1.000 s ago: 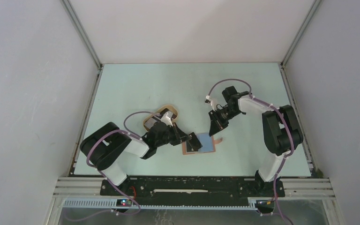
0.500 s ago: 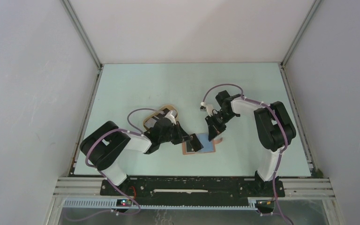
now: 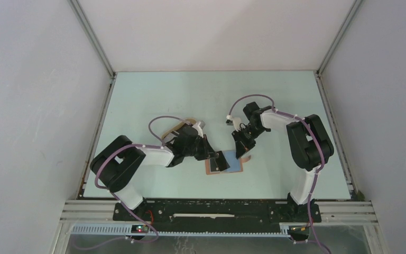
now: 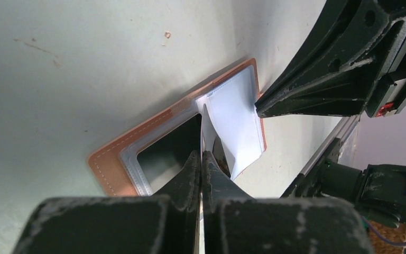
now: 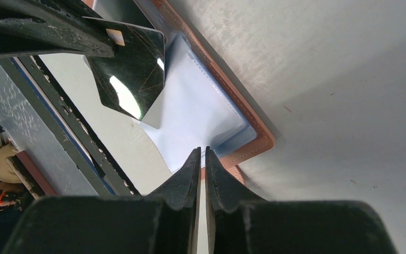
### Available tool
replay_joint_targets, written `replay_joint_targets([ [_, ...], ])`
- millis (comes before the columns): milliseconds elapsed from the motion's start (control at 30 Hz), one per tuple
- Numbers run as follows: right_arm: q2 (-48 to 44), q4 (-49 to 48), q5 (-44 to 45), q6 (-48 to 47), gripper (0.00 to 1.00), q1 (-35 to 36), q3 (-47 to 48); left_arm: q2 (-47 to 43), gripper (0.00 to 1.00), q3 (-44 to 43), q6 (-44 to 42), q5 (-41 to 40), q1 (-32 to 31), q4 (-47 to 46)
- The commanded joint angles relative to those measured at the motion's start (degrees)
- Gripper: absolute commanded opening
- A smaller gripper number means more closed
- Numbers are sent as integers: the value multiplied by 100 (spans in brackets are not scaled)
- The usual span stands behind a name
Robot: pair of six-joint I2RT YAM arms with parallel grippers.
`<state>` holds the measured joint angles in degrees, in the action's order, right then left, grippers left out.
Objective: Put the credit cards into the card holder
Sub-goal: Insert the credit card into the card holder.
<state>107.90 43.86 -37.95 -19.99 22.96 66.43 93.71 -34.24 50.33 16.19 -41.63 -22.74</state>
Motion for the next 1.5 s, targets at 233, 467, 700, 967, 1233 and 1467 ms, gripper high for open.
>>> replay_joint_targets([
  [233, 7, -54, -26, 107, 13, 50, 203, 183, 0, -605, -669, 590, 35, 1064],
  [467, 67, -94, 19, 123, 14, 66, 204, 535, 0, -905, -813, 792, 41, 1328],
  [700, 127, -119, 93, 144, 14, 86, 231, 688, 0, -1023, -796, 844, 43, 1452],
  [967, 126, -141, 128, 162, 14, 92, 224, 566, 1, -892, -667, 707, 46, 1599],
  [1233, 121, -179, 157, 180, 15, 150, 230, 671, 1, -965, -641, 790, 56, 1674],
  [1467, 143, -171, 187, 188, 15, 182, 253, 664, 2, -867, -594, 809, 94, 1708],
])
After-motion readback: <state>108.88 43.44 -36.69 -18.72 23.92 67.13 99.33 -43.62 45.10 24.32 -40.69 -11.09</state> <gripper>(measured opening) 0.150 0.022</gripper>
